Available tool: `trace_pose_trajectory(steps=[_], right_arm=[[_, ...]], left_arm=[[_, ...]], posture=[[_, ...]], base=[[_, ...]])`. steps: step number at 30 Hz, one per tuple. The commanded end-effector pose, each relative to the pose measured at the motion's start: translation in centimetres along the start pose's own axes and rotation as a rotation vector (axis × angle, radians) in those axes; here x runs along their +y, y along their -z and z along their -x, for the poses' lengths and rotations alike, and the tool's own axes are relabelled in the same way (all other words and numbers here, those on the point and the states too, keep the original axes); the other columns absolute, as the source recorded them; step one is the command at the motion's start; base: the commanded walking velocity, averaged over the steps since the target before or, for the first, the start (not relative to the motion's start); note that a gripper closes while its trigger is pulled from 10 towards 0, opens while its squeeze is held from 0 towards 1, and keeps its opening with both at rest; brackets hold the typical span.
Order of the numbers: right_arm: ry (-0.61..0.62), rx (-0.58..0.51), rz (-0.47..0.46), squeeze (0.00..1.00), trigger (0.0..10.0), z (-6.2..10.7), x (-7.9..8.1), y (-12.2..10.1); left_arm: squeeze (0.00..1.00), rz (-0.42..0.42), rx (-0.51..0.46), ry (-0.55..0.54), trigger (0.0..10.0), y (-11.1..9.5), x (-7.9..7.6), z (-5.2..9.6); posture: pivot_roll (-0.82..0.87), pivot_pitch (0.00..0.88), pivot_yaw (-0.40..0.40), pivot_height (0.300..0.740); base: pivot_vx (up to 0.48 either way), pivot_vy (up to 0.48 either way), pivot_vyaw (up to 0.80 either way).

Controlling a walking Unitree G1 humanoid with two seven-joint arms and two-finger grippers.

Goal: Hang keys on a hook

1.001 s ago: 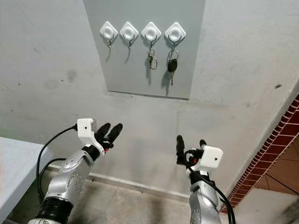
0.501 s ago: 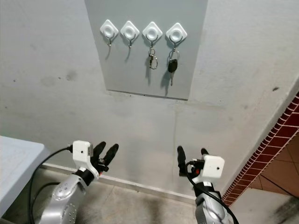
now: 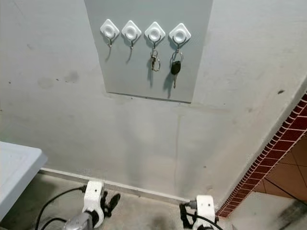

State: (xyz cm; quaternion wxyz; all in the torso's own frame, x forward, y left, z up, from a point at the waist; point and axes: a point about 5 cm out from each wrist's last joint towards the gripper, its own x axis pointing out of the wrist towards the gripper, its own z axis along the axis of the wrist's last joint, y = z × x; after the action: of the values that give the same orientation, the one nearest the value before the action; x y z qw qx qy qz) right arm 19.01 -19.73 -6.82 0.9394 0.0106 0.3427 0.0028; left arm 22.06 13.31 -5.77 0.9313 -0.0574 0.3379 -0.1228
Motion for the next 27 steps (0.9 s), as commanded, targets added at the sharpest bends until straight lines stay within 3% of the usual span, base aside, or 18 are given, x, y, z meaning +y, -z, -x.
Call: trace_pose_trajectory(steps=[1, 9, 22, 27], right_arm=[[0.029, 0.088, -0.009, 0.00, 10.0, 0.6, -0.5, 1.9], [0.069, 0.276, 0.000, 0.00, 10.0, 2.5, -0.9, 6.1], [0.053, 0.288, 0.008, 0.00, 10.0, 2.6, -0.2, 6.5], [0.040, 0.288, 0.040, 0.00, 10.0, 2.5, 0.0, 6.4]], left_arm=[[0.00, 0.001, 0.066, -0.046, 10.0, 1.2, 0.9, 0.4], [0.00, -0.009, 0.205, -0.104, 10.0, 4.1, 1.5, 1.5], [0.00, -0.047, 0.231, -0.092, 10.0, 4.8, 1.5, 1.8], [0.00, -0.049, 0.230, -0.092, 10.0, 4.8, 1.6, 1.8]], posture=[[0.03, 0.039, 0.015, 0.740], [0.02, 0.028, 0.017, 0.740], [0.01, 0.023, 0.025, 0.740], [0.01, 0.023, 0.019, 0.740]], base=[[0.000, 0.000, 0.00], [0.000, 0.000, 0.00], [0.000, 0.000, 0.00], [0.000, 0.000, 0.80]])
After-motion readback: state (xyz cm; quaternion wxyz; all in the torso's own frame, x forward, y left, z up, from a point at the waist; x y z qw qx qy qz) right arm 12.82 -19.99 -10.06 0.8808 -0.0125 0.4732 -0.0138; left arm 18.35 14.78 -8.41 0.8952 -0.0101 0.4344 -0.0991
